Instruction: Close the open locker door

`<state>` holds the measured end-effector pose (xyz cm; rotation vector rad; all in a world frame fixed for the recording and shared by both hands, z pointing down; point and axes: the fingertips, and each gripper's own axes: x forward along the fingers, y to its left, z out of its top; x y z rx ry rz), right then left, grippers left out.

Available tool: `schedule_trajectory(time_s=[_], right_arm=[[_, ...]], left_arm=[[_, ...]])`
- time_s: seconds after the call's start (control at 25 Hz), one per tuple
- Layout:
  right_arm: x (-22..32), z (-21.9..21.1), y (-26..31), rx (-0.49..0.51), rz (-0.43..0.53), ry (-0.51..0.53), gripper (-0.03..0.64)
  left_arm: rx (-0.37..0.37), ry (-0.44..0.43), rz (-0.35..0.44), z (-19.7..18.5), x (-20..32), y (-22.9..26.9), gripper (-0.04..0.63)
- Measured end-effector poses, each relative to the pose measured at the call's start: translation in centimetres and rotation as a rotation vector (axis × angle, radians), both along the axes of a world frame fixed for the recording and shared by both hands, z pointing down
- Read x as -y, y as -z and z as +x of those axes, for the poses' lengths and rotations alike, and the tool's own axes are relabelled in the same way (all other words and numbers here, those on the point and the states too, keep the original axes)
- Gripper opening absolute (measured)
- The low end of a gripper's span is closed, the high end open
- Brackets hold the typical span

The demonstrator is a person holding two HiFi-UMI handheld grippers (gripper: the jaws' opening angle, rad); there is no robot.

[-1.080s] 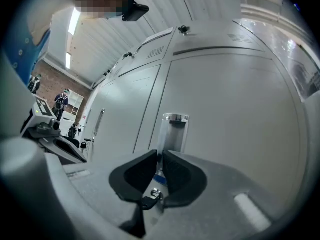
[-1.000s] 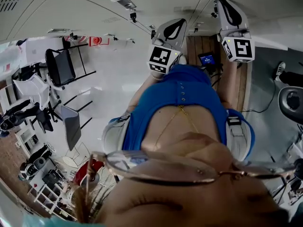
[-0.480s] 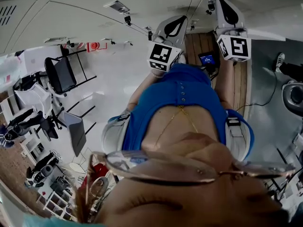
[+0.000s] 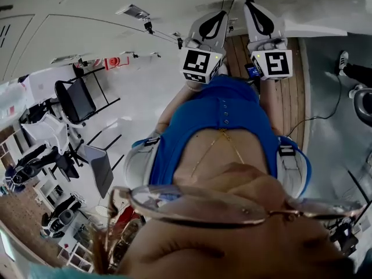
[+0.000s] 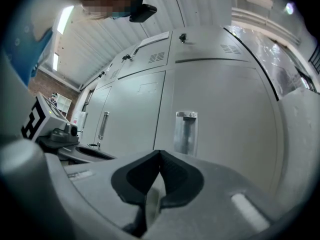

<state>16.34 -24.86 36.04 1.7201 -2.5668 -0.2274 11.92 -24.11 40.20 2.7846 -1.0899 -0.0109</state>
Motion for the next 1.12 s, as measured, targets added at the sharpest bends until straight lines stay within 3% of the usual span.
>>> schedule_trajectory(time_s=[1.12], right_arm=[[-2.1, -1.1, -3.1, 0.005, -0.065, 0.011, 0.0]], left_arm=[[0.026, -0.008, 0.032, 1.1, -0.5, -0.1, -0.003]])
